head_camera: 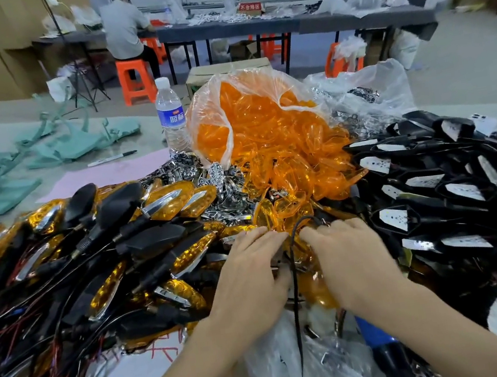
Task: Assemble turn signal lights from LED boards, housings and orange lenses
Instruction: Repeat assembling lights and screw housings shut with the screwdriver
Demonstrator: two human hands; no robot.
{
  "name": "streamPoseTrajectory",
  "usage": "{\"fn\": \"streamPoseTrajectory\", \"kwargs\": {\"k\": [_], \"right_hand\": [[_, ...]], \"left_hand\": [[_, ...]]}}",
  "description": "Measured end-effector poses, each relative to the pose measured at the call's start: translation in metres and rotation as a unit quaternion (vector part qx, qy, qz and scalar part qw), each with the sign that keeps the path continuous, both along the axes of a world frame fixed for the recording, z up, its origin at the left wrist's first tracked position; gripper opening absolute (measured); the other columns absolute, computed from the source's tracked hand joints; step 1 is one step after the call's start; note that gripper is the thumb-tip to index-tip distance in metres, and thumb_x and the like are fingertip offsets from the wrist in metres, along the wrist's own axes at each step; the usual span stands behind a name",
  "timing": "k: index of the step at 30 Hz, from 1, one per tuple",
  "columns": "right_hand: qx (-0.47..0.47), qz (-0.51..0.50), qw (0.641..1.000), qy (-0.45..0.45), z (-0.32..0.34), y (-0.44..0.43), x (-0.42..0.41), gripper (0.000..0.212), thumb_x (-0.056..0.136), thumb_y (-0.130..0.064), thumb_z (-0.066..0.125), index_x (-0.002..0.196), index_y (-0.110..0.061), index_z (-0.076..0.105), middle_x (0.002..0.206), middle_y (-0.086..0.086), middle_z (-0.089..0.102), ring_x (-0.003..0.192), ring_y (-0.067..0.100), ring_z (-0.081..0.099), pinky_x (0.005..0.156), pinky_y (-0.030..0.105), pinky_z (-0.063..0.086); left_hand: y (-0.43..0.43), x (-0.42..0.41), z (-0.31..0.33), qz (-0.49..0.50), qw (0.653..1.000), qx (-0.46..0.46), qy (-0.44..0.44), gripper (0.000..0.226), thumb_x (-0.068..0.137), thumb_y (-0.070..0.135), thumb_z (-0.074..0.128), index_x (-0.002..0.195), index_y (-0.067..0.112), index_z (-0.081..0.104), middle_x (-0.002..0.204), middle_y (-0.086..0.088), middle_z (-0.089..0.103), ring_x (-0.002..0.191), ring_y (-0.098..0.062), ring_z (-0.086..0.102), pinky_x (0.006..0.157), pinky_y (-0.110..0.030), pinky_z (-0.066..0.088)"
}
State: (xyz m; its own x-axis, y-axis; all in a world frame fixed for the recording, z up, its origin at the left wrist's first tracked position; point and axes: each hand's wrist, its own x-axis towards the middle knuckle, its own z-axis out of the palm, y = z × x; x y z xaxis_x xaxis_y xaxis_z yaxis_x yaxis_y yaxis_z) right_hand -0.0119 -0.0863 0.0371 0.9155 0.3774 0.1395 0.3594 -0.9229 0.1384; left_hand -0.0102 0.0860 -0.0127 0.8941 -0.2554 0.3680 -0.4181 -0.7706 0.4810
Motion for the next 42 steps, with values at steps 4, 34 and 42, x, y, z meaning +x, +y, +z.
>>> {"fn": "streamPoseTrajectory", "kwargs": {"k": [4, 34, 42], "right_hand": [[0.166, -0.099, 0.978, -0.074, 0.019, -0.003, 0.011, 0.019, 0.086, -0.012, 0.066, 0.093, -0.029, 0.065, 0.086, -0.008, 0.063, 0.071, 0.018, 0.059, 0.060, 0.032, 0.042], [0.058, 0.036, 0.985, 0.158, -0.029, 0.044, 0.036, 0.016, 0.091, -0.025, 0.065, 0.080, -0.021, 0.053, 0.091, 0.003, 0.063, 0.098, 0.029, 0.062, 0.079, 0.038, 0.037], [0.213, -0.034, 0.972, 0.096, -0.037, 0.019, 0.009, 0.012, 0.094, -0.020, 0.064, 0.084, -0.027, 0.063, 0.077, -0.009, 0.057, 0.084, 0.019, 0.050, 0.073, 0.037, 0.037]], "left_hand": [[-0.002, 0.002, 0.016, -0.045, 0.967, -0.198, 0.156, 0.059, 0.086, 0.026, 0.066, 0.129, 0.066, 0.055, 0.111, 0.042, 0.067, 0.088, 0.016, 0.065, 0.078, -0.003, 0.050], [0.027, 0.022, 0.040, 0.152, 0.869, -0.383, 0.275, 0.014, 0.097, 0.018, 0.070, 0.086, 0.023, 0.078, 0.075, 0.000, 0.077, 0.067, -0.012, 0.070, 0.065, -0.039, 0.063], [0.035, -0.004, 0.021, 0.146, 0.779, -0.524, 0.311, 0.020, 0.101, 0.009, 0.062, 0.111, 0.019, 0.076, 0.096, -0.010, 0.081, 0.082, -0.021, 0.076, 0.072, -0.032, 0.064]]}}
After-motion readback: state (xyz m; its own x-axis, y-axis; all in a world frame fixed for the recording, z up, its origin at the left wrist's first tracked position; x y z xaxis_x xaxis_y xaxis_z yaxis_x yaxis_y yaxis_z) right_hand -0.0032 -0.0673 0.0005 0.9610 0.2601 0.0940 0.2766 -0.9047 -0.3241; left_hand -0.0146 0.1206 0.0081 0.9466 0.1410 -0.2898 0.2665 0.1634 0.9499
